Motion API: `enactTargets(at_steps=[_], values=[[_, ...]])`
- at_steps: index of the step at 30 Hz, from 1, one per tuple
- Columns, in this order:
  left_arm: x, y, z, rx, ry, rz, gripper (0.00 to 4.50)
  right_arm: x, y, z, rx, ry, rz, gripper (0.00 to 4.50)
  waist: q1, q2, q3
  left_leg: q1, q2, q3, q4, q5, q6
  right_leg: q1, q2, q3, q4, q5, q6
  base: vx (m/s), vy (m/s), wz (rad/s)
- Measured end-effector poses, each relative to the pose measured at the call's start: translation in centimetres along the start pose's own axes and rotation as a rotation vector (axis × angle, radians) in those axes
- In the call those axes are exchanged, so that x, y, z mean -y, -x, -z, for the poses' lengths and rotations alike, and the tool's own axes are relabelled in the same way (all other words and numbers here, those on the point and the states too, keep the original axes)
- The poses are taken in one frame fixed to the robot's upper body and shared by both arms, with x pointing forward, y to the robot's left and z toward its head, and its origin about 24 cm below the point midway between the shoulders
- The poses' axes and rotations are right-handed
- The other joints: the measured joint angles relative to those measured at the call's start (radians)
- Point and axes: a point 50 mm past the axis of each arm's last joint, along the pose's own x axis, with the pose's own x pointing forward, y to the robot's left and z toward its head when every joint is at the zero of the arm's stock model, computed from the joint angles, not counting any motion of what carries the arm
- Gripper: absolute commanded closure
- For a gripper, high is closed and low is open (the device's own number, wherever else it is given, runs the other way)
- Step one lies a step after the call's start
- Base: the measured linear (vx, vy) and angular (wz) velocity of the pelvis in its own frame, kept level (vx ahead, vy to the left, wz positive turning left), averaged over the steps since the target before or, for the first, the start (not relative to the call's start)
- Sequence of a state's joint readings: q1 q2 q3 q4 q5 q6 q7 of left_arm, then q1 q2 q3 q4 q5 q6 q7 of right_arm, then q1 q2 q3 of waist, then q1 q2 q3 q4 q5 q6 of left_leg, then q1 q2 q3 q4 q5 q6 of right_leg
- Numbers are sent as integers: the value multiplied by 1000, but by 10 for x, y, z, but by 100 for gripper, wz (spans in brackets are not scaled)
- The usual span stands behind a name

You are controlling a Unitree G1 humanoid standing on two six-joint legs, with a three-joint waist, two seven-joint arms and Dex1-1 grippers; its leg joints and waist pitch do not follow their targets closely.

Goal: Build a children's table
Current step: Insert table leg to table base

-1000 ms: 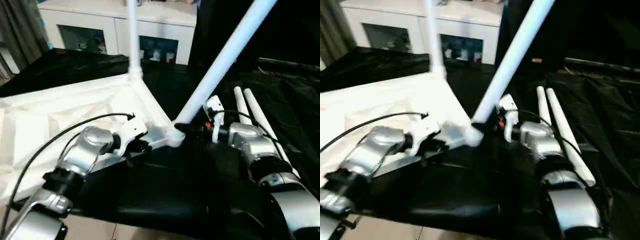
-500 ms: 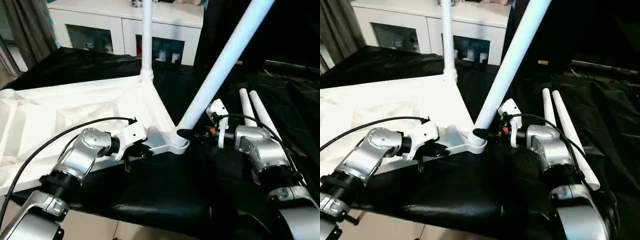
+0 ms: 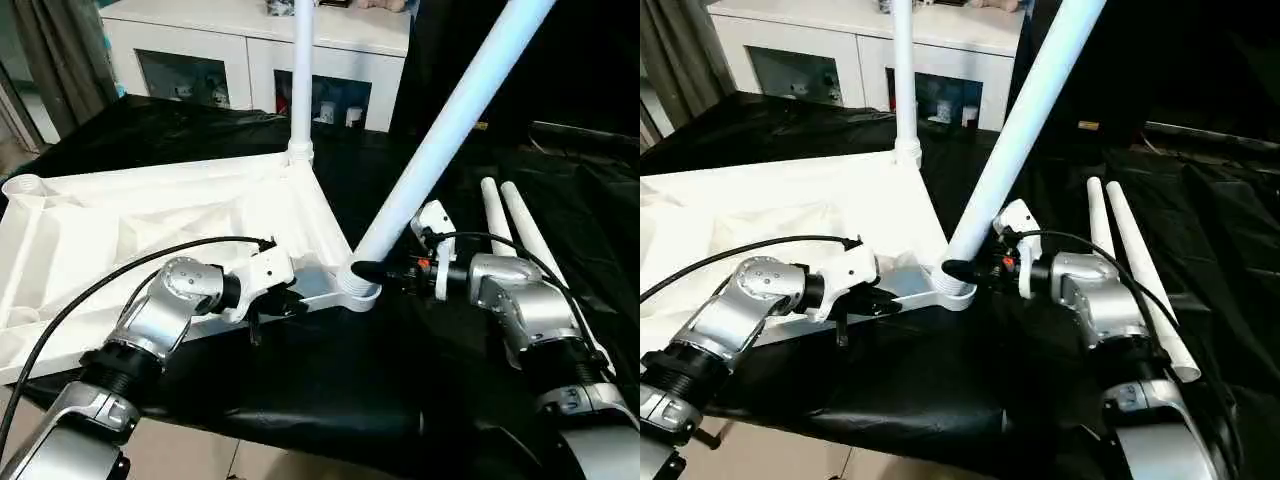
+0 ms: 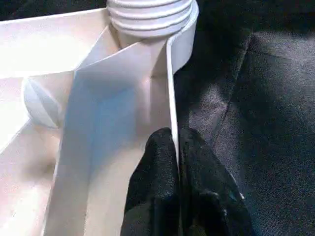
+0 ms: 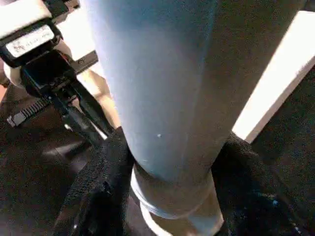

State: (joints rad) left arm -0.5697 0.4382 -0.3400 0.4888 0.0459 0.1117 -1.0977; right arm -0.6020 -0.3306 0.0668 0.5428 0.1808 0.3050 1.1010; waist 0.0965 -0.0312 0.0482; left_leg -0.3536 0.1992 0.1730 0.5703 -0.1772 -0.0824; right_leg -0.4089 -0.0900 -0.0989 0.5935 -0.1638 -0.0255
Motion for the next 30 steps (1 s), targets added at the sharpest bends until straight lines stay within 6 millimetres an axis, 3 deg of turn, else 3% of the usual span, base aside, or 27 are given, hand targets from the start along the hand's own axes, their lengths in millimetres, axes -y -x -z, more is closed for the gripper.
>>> enactTargets(at_steps=[30], values=[[0, 2, 1, -11, 1, 44, 450, 7, -16, -24, -250, 70, -135, 255, -6, 0, 0, 0, 3, 0, 6, 0, 0, 1, 1, 0, 5, 0, 0, 0, 0, 0]])
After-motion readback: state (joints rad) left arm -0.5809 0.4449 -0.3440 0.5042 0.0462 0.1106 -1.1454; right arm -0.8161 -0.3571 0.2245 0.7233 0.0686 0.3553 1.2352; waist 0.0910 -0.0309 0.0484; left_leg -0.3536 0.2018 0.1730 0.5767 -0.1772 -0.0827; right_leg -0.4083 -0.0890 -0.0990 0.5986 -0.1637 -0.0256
